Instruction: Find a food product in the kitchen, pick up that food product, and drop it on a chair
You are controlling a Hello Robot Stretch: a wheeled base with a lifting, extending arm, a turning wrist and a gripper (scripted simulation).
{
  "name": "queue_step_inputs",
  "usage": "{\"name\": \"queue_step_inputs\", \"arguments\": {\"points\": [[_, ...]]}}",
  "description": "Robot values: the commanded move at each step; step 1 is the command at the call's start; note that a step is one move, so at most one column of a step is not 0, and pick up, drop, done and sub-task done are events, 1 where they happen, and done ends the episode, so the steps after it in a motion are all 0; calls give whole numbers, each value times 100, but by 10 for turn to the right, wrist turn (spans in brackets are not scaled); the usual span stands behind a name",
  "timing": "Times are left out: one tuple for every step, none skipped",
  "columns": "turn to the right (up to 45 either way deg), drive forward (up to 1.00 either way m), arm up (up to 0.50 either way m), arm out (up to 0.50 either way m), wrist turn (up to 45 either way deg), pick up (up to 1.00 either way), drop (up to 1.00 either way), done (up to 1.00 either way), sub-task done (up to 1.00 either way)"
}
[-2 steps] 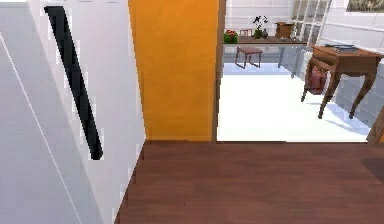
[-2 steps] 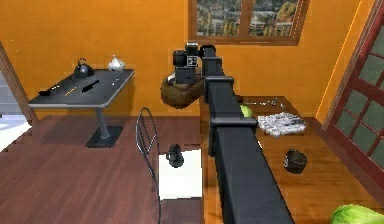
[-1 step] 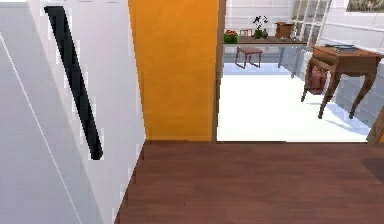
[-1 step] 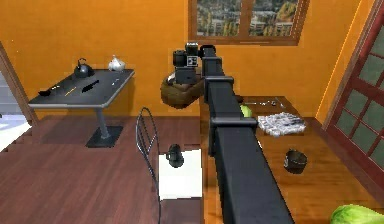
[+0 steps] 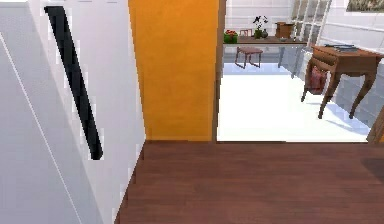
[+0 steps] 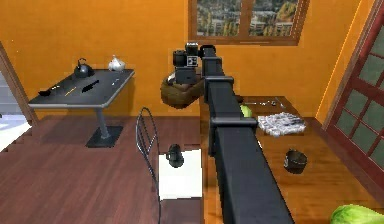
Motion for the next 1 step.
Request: {"name": "queue_step_inputs", "arguments": {"points": [[0, 0, 0, 0, 0, 0, 100, 0, 0]]}}
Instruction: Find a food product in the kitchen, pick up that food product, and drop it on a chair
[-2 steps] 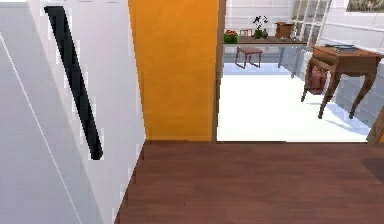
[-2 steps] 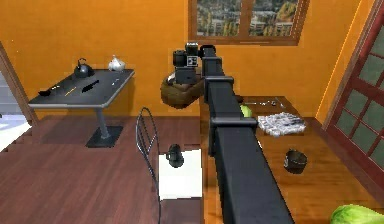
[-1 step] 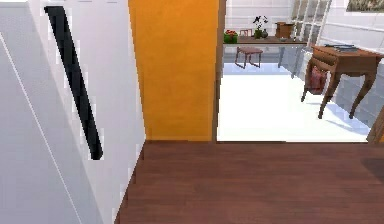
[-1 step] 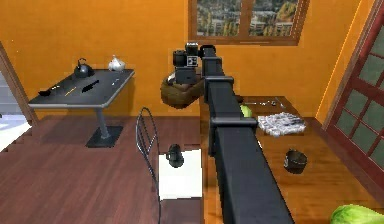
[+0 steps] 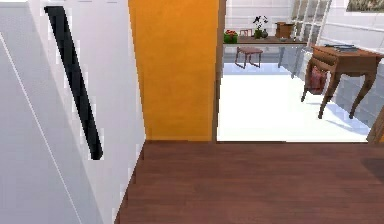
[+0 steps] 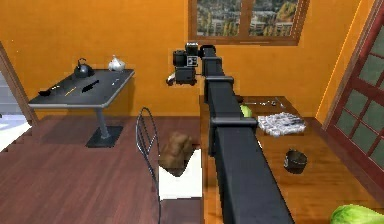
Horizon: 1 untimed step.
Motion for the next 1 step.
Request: {"name": "queue_step_inputs", "arguments": {"points": [[0, 0, 0, -10, 0, 0, 0, 0, 0]]}}
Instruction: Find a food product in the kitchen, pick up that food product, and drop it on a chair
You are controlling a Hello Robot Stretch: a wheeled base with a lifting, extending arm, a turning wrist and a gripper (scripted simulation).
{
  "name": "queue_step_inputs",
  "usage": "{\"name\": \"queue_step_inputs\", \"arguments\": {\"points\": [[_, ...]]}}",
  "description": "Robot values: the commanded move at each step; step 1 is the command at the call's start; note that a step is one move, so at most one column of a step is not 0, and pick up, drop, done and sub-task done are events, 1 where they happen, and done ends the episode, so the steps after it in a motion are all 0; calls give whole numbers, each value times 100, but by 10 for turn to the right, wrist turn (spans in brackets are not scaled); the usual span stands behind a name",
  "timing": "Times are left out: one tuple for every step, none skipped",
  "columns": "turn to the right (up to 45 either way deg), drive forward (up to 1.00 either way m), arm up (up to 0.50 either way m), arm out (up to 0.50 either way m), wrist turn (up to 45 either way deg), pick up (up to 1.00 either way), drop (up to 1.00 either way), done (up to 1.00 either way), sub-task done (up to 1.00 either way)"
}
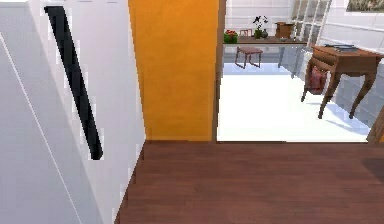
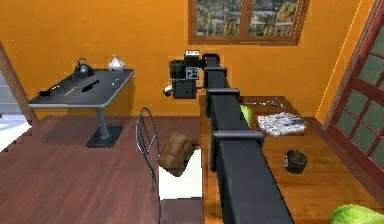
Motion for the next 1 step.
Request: {"name": "queue_step_inputs", "arguments": {"points": [[0, 0, 0, 0, 0, 0, 0, 100, 0]]}}
